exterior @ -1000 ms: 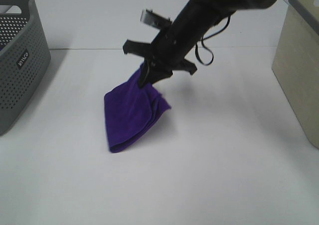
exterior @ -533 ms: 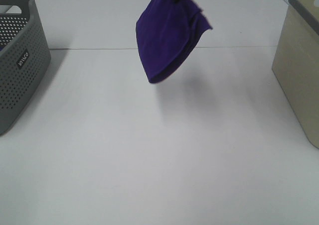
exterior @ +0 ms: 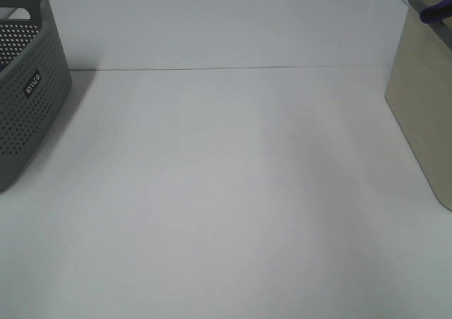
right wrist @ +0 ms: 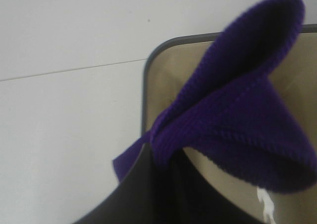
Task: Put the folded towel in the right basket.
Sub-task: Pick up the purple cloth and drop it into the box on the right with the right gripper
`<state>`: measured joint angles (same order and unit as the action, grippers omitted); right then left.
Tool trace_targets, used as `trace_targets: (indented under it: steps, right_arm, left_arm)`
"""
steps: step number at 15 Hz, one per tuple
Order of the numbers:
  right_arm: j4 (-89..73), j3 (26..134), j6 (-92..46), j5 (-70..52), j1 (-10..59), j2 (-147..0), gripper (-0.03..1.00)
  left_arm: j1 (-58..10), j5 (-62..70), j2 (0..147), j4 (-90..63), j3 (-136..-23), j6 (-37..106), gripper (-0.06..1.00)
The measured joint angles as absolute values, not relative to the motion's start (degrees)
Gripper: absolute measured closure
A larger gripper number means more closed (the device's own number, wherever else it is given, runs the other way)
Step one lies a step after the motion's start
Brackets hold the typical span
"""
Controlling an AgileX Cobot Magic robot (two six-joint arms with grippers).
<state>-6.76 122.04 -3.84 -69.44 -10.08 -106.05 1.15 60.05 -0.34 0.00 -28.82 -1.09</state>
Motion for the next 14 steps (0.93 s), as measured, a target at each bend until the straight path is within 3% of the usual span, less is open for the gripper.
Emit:
trace_targets:
  steps: [4, 10, 14]
  right_arm:
    - [-5.84, 122.15, -8.14, -70.02, -15.76, -108.17, 0.92]
    - [-5.56, 122.15, -9.8, -70.02, -15.76, -111.9, 0.92]
    - [-0.74, 122.15, -10.66, -70.02, -15.76, -112.3, 0.8]
  left_arm:
    - [1.15, 60.05, -0.34, 0.0, -28.82, -1.09, -0.05]
    - [1.15, 60.05, -0.34, 0.4, -28.82, -1.09, -0.05]
    - [1.15, 60.05, -0.34, 0.4, -28.82, -1.09, -0.05]
